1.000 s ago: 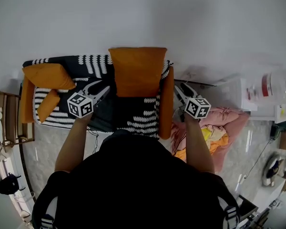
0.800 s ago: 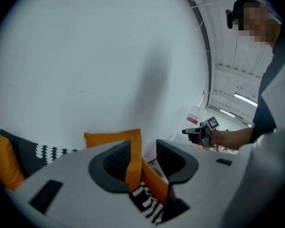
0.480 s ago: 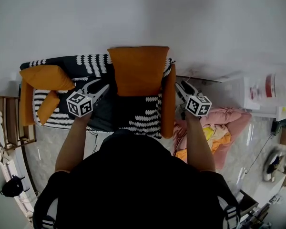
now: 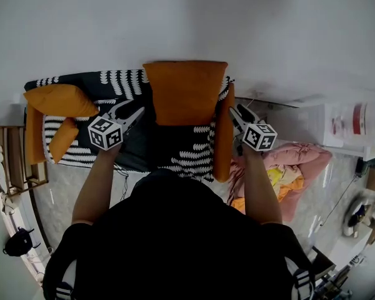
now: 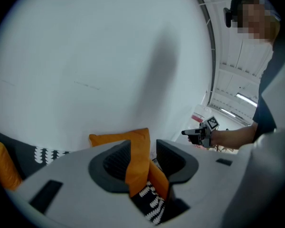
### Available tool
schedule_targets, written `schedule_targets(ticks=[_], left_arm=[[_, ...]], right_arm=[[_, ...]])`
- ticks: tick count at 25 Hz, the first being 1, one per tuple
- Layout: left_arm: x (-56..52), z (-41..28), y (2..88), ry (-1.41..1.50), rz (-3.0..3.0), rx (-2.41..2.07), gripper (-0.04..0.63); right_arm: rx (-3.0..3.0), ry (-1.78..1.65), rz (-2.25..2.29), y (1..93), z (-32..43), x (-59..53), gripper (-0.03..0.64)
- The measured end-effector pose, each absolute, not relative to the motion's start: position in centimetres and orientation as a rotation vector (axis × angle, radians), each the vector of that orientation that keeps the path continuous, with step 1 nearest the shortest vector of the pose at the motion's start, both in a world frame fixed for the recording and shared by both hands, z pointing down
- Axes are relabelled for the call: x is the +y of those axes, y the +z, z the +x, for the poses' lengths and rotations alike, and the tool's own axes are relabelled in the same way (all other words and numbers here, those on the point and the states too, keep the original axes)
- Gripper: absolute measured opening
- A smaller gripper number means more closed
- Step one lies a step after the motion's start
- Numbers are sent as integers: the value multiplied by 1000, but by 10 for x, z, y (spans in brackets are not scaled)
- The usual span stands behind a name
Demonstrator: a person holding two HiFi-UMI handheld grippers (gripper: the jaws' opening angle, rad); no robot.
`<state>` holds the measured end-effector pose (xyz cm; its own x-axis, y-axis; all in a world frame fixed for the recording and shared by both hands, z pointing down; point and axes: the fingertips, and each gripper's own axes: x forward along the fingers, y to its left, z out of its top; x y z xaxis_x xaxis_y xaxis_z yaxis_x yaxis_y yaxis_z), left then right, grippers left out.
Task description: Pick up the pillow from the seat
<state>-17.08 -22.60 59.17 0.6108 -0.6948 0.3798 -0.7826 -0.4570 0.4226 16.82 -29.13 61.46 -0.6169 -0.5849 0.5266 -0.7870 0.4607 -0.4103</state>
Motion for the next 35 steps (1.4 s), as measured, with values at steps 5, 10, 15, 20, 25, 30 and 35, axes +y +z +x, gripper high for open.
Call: schedule_targets(ticks=[5,10,15,20,25,30,35], left_arm=[[-239,-174,602,208,2265,-1149,173],[-249,-180,612,211,2249,-1148,173],[-260,-181,619,206,2241,-1146,175],[-271,-184,627,206,2233,-1155,176],[-279,-188,637,203,2209,-1166,178],[-290,-191,653,215,2186,-1172,179],[-302,-195,665,217,2170,-1191,181]], right_arm=[[-2386,925,1161,626,161,-304,198],[-2371,928,1146,637,153,-312,198],[-2361,942,1135,645,148,-322,198],[-2357,957,1125,652,142,-332,198],[-2347,964,1121,661,141,-339,199],[-2326,985,1131,674,145,-349,201],[-2309,998,1129,688,143,-357,204]])
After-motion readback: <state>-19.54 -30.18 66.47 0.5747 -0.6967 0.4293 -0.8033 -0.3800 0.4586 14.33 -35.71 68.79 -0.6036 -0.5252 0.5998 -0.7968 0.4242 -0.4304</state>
